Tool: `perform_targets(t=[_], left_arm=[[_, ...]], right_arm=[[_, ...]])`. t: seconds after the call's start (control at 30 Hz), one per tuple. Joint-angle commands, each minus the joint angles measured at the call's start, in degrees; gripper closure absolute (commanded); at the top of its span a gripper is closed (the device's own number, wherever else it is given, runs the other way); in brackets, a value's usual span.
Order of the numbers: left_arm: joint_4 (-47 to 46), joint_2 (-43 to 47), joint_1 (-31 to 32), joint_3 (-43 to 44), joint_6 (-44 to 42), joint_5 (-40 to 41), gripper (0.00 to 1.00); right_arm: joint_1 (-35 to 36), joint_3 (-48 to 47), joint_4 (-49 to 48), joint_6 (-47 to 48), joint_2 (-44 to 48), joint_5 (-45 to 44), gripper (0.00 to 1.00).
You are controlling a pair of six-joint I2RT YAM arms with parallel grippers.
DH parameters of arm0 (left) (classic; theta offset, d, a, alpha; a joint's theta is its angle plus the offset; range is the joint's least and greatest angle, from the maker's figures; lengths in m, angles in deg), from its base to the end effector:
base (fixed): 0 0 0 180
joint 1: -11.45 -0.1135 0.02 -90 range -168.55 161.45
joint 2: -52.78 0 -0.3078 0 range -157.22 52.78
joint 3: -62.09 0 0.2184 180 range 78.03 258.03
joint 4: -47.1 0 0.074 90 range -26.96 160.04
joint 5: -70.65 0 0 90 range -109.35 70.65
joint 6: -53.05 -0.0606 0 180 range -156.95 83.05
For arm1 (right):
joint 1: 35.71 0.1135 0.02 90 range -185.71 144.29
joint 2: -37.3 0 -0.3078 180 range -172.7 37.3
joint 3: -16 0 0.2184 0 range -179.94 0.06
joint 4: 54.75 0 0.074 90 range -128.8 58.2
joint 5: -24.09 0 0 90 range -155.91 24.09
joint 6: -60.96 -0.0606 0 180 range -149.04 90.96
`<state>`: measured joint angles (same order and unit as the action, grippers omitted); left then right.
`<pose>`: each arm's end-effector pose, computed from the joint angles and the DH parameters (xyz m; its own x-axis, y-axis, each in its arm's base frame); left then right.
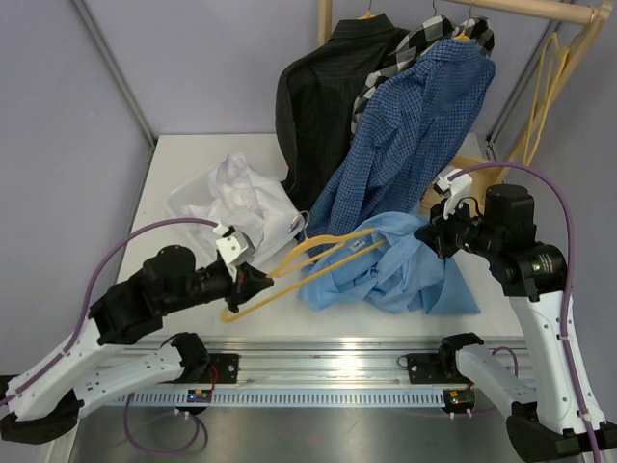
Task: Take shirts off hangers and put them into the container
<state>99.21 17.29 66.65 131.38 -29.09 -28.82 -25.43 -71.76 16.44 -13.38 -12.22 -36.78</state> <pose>0.0363 -0.0696 0.3717 -0.3006 0.1961 -0.9334 0.8661 0.4659 -0.1810 0.0914 0.0466 0.4138 -0.3647 -0.3058 -0.8795 -0.6816 0.7312 0.0284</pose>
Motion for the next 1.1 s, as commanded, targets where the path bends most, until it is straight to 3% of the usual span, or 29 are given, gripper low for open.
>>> perform_targets(t=[0.0,0.13,0.4,0.7,0.93,1.07], left_arm=[[11.3,2.7,0.2,6.8,-5.8,6.4,1.0],[17.6,5.9,0.2,10.7,-6.2,7.7,1.0],[19.6,12.3,0.3,14.7,-5.6,7.8,1.0],[10.7,12.9,0.2,10.0,-5.7,7.5,1.0],[1.6,7.0,0.2,7.7,-5.1,7.3,1.0],[-0.6,4.6,0.2,6.8,-4.6,8.3,1.0]], right_arm=[[-0.9,0.1,-2.7,0.3,-0.3,-9.7,1.0],[-1.8,1.8,-3.6,0.2,-1.0,-11.7,1.0],[-2.6,3.6,-4.8,1.2,-3.1,-10.2,1.0],[-2.6,9.7,0.4,14.8,-3.1,10.7,1.0],[-2.6,12.4,4.1,23.3,-9.4,16.0,0.99],[-2.6,14.1,2.7,23.0,-13.7,15.3,0.86]])
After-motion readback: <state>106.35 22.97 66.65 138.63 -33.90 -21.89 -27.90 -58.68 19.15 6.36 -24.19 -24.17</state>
